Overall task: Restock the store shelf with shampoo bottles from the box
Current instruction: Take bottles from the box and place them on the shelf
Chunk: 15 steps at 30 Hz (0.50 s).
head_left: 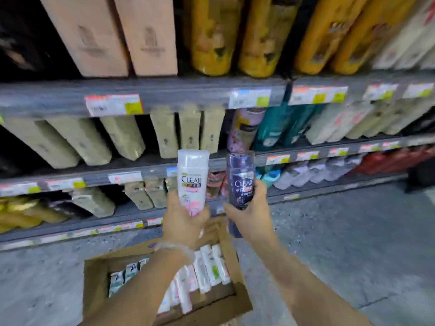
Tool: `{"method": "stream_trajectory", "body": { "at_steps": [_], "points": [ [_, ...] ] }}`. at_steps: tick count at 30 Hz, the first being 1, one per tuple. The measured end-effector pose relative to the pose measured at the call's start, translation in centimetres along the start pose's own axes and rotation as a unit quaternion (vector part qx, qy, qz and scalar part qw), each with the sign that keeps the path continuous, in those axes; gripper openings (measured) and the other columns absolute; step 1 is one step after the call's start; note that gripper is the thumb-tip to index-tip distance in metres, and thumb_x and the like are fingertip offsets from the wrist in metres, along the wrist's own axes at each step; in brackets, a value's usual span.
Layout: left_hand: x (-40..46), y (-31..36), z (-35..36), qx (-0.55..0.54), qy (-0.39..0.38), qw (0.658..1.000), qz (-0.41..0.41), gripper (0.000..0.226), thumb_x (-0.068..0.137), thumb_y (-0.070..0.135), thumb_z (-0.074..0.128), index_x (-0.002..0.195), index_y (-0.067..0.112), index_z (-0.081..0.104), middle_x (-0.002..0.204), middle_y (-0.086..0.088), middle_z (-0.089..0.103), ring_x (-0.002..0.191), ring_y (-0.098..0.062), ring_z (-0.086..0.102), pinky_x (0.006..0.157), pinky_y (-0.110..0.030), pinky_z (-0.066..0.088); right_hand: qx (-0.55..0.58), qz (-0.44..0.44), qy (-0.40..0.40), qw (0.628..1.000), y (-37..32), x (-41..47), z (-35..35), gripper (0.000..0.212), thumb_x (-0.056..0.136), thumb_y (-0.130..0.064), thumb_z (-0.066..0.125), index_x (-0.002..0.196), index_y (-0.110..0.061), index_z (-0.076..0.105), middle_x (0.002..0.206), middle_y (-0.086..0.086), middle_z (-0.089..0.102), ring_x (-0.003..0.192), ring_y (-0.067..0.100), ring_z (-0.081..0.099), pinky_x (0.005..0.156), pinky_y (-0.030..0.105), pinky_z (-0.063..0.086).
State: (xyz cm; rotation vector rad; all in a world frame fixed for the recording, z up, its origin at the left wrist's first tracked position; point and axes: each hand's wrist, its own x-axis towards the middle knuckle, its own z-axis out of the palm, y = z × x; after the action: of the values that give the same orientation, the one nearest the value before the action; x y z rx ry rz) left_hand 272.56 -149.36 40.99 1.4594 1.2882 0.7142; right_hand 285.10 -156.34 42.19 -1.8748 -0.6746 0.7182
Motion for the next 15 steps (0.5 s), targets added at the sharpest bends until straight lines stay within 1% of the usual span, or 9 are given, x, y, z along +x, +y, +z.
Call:
{"method": "stream_trajectory", "body": {
  "at_steps": [1, 2, 3, 4, 6, 7, 9, 12, 15],
  "points": [
    [-0.2, 3.1, -0.5, -0.005, -0.007, 1.000, 0.025, 0.043, 0.067, 0.009, 0.075, 0.094, 0.015, 0.042, 0.081, 0.000, 0.059, 0.073, -0.023, 0.058, 0.059, -0.026, 0.043, 0.007, -0.018, 0.016, 1.000, -2.7, -0.3, -1.5, 0.064, 0.071, -0.003, 0.075, 0.121, -0.014, 0.037, 0.092, -0.004, 0.060, 0.074, 0.005, 0.059, 0.062, 0.011, 0.045],
    [-0.6, 6.2, -1.0, -0.015, -0.014, 0.998, 0.052, 0.047, 0.065, 0.014, 0.075, 0.096, 0.015, 0.041, 0.085, -0.002, 0.059, 0.078, -0.024, 0.058, 0.064, -0.029, 0.044, 0.015, -0.038, 0.034, 0.999, -5.3, -0.5, -3.0, 0.065, 0.071, -0.002, 0.076, 0.122, -0.012, 0.037, 0.093, -0.004, 0.060, 0.074, 0.006, 0.059, 0.062, 0.009, 0.044],
    [-0.9, 9.2, -1.4, -0.021, -0.016, 0.997, 0.076, 0.050, 0.062, 0.019, 0.075, 0.098, 0.016, 0.040, 0.086, 0.000, 0.058, 0.080, -0.024, 0.057, 0.067, -0.030, 0.045, 0.021, -0.058, 0.051, 0.997, -7.8, -0.9, -4.5, 0.065, 0.071, -0.002, 0.075, 0.122, -0.011, 0.037, 0.094, -0.003, 0.061, 0.074, 0.007, 0.059, 0.061, 0.007, 0.043],
    [-1.3, 12.1, -1.6, -0.021, -0.014, 0.995, 0.101, 0.052, 0.060, 0.020, 0.076, 0.098, 0.019, 0.040, 0.084, 0.005, 0.057, 0.079, -0.023, 0.057, 0.064, -0.027, 0.044, 0.023, -0.076, 0.068, 0.995, -10.1, -1.2, -6.0, 0.064, 0.071, -0.004, 0.076, 0.121, -0.013, 0.036, 0.094, -0.006, 0.060, 0.074, 0.003, 0.058, 0.060, 0.007, 0.042],
    [-2.3, 17.5, -1.5, -0.014, -0.009, 0.988, 0.151, 0.051, 0.064, 0.016, 0.078, 0.095, 0.022, 0.038, 0.083, 0.008, 0.055, 0.074, -0.017, 0.054, 0.056, -0.019, 0.036, 0.022, -0.110, 0.104, 0.988, -14.4, -2.0, -9.2, 0.064, 0.071, -0.011, 0.077, 0.119, -0.020, 0.034, 0.092, -0.018, 0.053, 0.076, -0.007, 0.054, 0.060, 0.009, 0.040],
    [-2.9, 20.0, -1.2, -0.015, -0.011, 0.984, 0.175, 0.050, 0.066, 0.014, 0.077, 0.094, 0.023, 0.037, 0.082, 0.009, 0.054, 0.071, -0.014, 0.053, 0.054, -0.017, 0.033, 0.027, -0.125, 0.119, 0.985, -16.2, -2.5, -10.9, 0.066, 0.071, -0.014, 0.077, 0.120, -0.022, 0.033, 0.092, -0.020, 0.051, 0.077, -0.006, 0.054, 0.062, 0.011, 0.041],
    [-4.3, 24.6, -0.2, -0.018, -0.024, 0.976, 0.218, 0.050, 0.066, 0.012, 0.077, 0.095, 0.023, 0.036, 0.079, 0.014, 0.051, 0.066, -0.007, 0.050, 0.052, -0.014, 0.031, 0.035, -0.150, 0.145, 0.977, -19.2, -3.4, -14.2, 0.067, 0.071, -0.018, 0.077, 0.121, -0.023, 0.032, 0.094, -0.019, 0.051, 0.079, 0.000, 0.056, 0.063, 0.016, 0.042],
    [-6.9, 30.6, 2.1, -0.024, -0.060, 0.961, 0.268, 0.050, 0.067, 0.009, 0.076, 0.098, 0.019, 0.038, 0.082, 0.010, 0.052, 0.067, -0.005, 0.051, 0.053, -0.017, 0.036, 0.046, -0.179, 0.182, 0.966, -22.1, -5.1, -19.6, 0.065, 0.071, -0.018, 0.077, 0.117, -0.027, 0.032, 0.096, -0.018, 0.052, 0.080, -0.006, 0.057, 0.060, 0.010, 0.043],
    [-9.8, 35.2, 5.5, -0.026, -0.097, 0.947, 0.306, 0.050, 0.068, 0.006, 0.075, 0.098, 0.019, 0.037, 0.079, 0.015, 0.050, 0.065, 0.004, 0.047, 0.049, -0.005, 0.037, 0.047, -0.185, 0.211, 0.959, -23.2, -6.5, -25.6, 0.064, 0.071, -0.016, 0.077, 0.118, -0.024, 0.035, 0.099, -0.009, 0.058, 0.080, -0.004, 0.060, 0.061, 0.012, 0.047]
  ]
}}
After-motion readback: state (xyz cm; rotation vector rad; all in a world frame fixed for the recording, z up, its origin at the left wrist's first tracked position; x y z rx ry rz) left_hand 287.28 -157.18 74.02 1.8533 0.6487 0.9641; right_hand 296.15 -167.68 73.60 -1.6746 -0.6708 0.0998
